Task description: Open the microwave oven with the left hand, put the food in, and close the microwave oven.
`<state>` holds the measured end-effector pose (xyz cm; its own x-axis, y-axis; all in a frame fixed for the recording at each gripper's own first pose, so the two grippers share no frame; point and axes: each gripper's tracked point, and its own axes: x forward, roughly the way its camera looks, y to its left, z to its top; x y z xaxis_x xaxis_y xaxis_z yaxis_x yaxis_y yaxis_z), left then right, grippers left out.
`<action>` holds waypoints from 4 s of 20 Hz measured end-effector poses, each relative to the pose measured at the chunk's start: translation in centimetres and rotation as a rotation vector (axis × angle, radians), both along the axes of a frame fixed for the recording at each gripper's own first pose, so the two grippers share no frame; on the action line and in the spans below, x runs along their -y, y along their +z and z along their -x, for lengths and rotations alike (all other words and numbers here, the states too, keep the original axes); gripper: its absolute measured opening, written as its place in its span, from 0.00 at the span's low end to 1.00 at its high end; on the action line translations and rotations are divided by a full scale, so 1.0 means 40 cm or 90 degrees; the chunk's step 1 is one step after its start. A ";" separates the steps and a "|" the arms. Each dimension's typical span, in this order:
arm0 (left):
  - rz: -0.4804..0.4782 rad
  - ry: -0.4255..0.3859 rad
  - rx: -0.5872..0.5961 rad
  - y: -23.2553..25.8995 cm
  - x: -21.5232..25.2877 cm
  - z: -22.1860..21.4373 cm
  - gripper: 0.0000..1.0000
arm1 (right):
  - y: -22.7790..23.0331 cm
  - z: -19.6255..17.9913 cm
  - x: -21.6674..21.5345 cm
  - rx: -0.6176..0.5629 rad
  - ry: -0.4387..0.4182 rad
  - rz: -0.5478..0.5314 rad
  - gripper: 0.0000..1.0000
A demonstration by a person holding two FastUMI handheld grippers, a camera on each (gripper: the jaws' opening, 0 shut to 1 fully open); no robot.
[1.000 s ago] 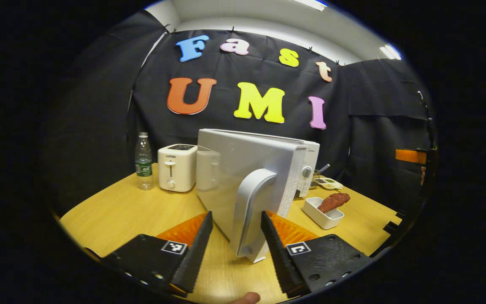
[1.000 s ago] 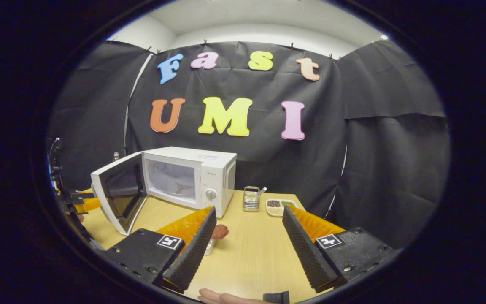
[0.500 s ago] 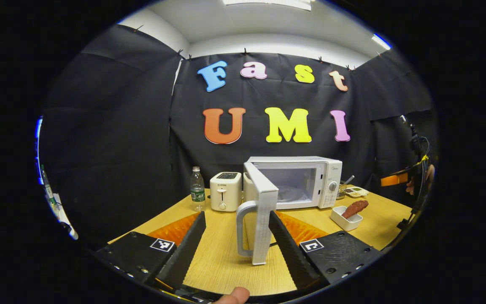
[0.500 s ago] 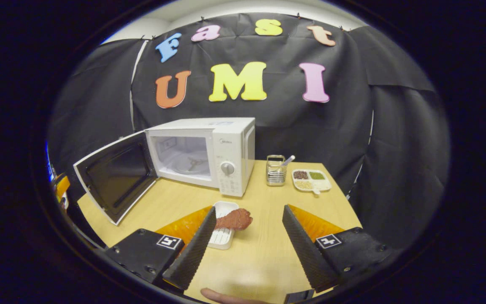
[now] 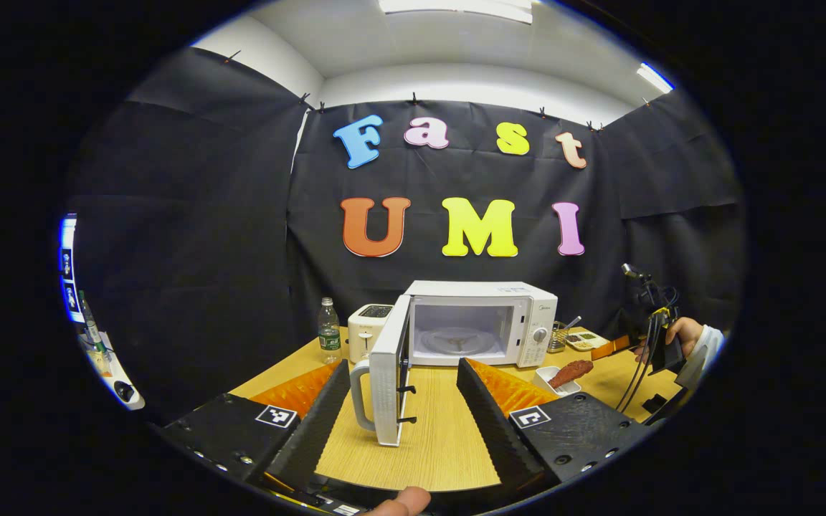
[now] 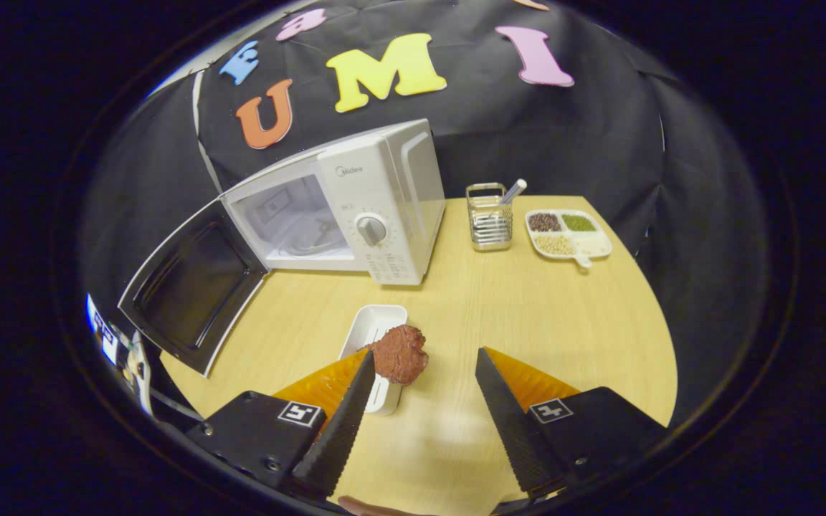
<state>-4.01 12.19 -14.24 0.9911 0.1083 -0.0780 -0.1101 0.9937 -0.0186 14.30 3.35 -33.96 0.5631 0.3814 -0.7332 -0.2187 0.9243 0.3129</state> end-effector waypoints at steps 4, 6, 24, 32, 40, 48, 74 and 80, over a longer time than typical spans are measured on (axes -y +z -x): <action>-0.017 0.014 0.005 0.012 0.026 0.001 0.92 | -0.030 -0.001 -0.036 -0.073 0.003 -0.120 0.66; -0.019 0.009 -0.002 0.007 0.048 0.007 0.92 | -0.055 -0.009 -0.047 -0.095 0.006 -0.144 0.57; -0.006 -0.023 0.024 0.044 0.075 0.081 0.92 | 0.210 0.187 -0.184 0.159 0.125 0.057 0.11; -0.015 -0.042 0.028 0.048 0.091 0.092 0.92 | 0.317 0.133 -0.318 0.404 0.052 0.156 0.11; -0.007 -0.061 0.022 0.009 0.105 0.069 0.92 | 0.201 -0.045 -0.543 0.412 0.004 0.122 0.11; -0.020 -0.046 0.047 0.024 0.046 0.032 0.92 | 0.073 -0.326 -0.715 0.425 -0.074 0.084 0.11; 0.015 -0.005 -0.022 -0.080 -0.056 -0.067 0.92 | -0.149 -0.544 -0.791 0.295 -0.228 0.006 0.35; 0.017 0.013 -0.028 -0.099 -0.085 -0.061 0.92 | -0.142 -0.550 -0.753 0.320 -0.216 0.046 0.86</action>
